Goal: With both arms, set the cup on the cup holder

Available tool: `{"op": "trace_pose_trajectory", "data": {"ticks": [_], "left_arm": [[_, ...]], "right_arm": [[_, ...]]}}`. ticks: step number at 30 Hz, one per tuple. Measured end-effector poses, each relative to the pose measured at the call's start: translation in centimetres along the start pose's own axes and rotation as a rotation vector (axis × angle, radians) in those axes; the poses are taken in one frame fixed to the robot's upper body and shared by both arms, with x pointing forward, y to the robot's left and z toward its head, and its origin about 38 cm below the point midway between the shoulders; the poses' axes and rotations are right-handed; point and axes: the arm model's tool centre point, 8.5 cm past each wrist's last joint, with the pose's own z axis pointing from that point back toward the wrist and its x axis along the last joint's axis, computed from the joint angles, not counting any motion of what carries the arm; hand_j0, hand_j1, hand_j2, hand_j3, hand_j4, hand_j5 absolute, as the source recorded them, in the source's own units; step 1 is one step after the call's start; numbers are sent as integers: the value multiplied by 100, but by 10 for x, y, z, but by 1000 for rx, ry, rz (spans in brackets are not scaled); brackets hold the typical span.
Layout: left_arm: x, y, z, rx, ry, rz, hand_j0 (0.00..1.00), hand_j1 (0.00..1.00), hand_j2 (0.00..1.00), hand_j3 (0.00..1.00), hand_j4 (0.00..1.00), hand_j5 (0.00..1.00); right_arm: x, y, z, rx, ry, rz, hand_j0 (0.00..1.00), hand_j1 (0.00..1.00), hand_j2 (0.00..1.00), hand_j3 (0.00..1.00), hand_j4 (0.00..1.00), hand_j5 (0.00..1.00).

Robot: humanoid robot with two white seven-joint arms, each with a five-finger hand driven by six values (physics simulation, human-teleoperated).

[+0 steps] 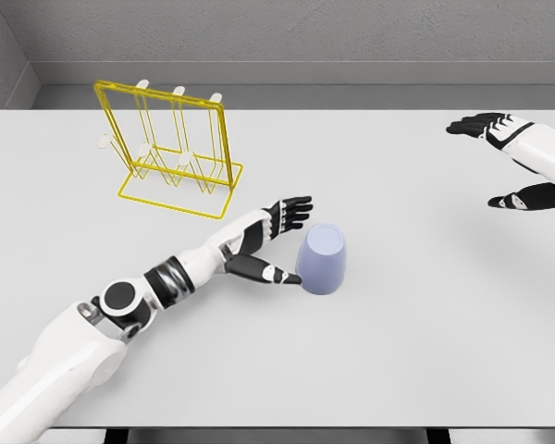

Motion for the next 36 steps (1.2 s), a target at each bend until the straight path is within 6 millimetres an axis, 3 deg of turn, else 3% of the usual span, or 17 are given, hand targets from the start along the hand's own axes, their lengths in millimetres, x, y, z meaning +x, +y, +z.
{"op": "trace_pose_trajectory", "data": {"ticks": [10, 35, 36], "left_arm": [[-3, -13, -10, -36, 6, -11, 100, 100, 100, 100, 100, 100], [-8, -19, -30, -40, 9, 5, 100, 100, 100, 100, 100, 100], [-8, -20, -30, -40, 8, 6, 95, 95, 95, 95, 95, 95]], "right_arm": [[-3, 4, 2, 4, 10, -12, 100, 100, 100, 100, 100, 100], [-7, 5, 3, -9, 19, -26, 100, 100, 100, 100, 100, 100], [-7, 5, 3, -9, 19, -26, 100, 100, 100, 100, 100, 100]]}}
